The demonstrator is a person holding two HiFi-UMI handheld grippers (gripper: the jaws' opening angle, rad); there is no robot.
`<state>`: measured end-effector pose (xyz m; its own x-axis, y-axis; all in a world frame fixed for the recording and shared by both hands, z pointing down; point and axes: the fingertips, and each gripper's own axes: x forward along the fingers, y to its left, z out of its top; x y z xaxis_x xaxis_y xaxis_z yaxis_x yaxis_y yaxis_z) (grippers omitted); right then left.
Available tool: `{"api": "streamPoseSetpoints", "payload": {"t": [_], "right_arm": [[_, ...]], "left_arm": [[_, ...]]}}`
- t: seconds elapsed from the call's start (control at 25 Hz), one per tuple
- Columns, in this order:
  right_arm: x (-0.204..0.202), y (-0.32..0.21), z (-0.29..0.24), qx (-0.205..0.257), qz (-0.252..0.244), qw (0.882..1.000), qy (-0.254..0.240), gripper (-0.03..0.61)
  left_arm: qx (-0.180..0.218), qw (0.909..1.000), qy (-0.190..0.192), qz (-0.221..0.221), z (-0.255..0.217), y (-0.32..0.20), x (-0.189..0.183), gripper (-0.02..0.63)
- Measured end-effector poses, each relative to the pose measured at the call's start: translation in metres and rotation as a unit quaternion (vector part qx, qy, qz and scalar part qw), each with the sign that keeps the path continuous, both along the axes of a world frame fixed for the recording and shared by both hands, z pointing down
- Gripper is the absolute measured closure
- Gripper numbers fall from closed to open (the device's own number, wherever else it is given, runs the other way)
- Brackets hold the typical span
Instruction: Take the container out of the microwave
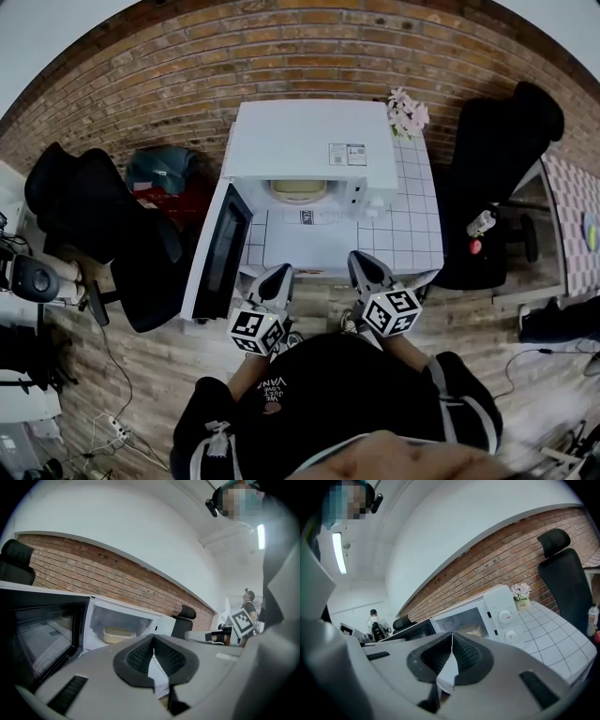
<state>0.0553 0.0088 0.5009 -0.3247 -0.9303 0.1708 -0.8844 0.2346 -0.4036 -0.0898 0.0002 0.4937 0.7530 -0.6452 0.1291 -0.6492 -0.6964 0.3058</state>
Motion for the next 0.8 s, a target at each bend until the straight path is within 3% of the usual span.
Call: {"api": "streamPoseSetpoints", "payload": {"t": [0.32, 0.8], "right_arm": [[0.015, -0.01, 0.005, -0.001, -0.028, 1.0, -0.006, 0.572], [0.029, -0.023, 0.014, -0.004, -0.12, 0.993, 0.002, 0.572]], "left_arm": [[-0.001, 0.9993, 0.002, -0.036, 0.005, -0.007, 0.013, 0.601], [-0.002, 0.9926, 0.008, -0.121, 0.014, -0.008, 0.037, 0.601]]}}
